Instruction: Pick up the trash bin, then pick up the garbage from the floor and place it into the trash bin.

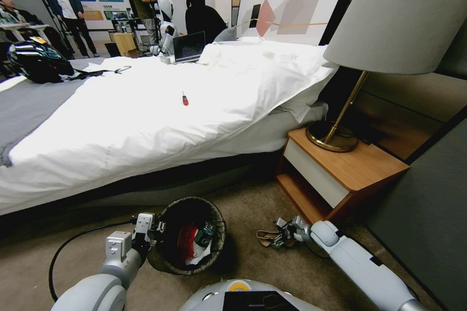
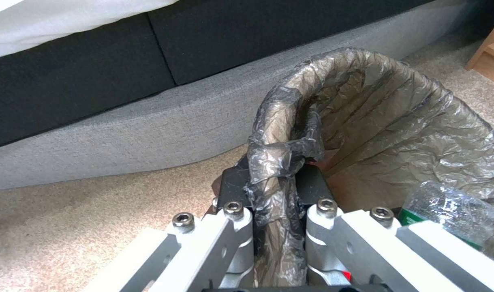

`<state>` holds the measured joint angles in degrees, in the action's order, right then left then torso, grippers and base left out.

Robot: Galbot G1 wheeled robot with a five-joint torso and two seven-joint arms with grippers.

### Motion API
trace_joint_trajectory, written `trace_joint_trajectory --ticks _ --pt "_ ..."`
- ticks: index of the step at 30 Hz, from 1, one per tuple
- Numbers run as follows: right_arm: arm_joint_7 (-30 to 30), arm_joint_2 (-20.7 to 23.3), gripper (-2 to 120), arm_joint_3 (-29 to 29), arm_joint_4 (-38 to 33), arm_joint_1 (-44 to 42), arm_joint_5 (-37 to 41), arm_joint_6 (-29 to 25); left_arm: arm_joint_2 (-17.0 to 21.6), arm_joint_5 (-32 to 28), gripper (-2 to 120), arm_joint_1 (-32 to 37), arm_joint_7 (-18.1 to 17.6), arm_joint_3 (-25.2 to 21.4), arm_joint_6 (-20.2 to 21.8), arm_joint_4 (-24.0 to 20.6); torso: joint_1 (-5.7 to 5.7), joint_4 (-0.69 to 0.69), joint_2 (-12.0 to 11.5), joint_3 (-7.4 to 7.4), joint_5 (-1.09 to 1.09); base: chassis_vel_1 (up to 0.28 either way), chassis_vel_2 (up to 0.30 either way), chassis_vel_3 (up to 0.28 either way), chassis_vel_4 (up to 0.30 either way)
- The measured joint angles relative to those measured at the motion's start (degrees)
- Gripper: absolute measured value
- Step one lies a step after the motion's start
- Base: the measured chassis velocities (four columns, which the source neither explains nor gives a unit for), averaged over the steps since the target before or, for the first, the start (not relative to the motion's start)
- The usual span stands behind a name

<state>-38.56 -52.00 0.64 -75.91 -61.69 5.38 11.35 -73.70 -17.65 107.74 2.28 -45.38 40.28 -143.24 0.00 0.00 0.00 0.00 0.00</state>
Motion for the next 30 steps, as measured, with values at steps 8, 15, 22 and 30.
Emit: trace_joint_trajectory --ticks 8,15,22,30 --pt "0.7 -0.8 100 0.0 0.5 -0.6 -0.9 -0.3 0.4 0.0 6 -0.1 0.0 0.0 0.0 0.0 0.00 0.00 0.0 0.00 -0.01 0.000 0.000 0.000 0.000" --pt "1.2 -1.9 100 0.0 3.1 -0.5 -1.6 -1.1 1.0 -0.1 6 -0.3 0.1 0.0 -0.1 0.0 0.00 0.00 0.0 0.00 0.01 0.000 0.000 0.000 0.000" --pt "1.5 -2.4 82 -0.2 4.3 0.3 -1.7 -1.5 1.3 -0.4 6 -0.5 0.1 -0.1 -0.1 0.0 0.00 0.01 0.0 0.00 -0.01 0.000 0.000 0.000 0.000" --pt "2.0 -2.5 55 -0.4 4.8 0.5 -1.7 -1.8 1.8 -0.8 6 -1.0 0.1 -0.2 -0.1 0.0 0.00 0.00 0.0 0.00 -0.01 0.000 0.000 0.000 0.000"
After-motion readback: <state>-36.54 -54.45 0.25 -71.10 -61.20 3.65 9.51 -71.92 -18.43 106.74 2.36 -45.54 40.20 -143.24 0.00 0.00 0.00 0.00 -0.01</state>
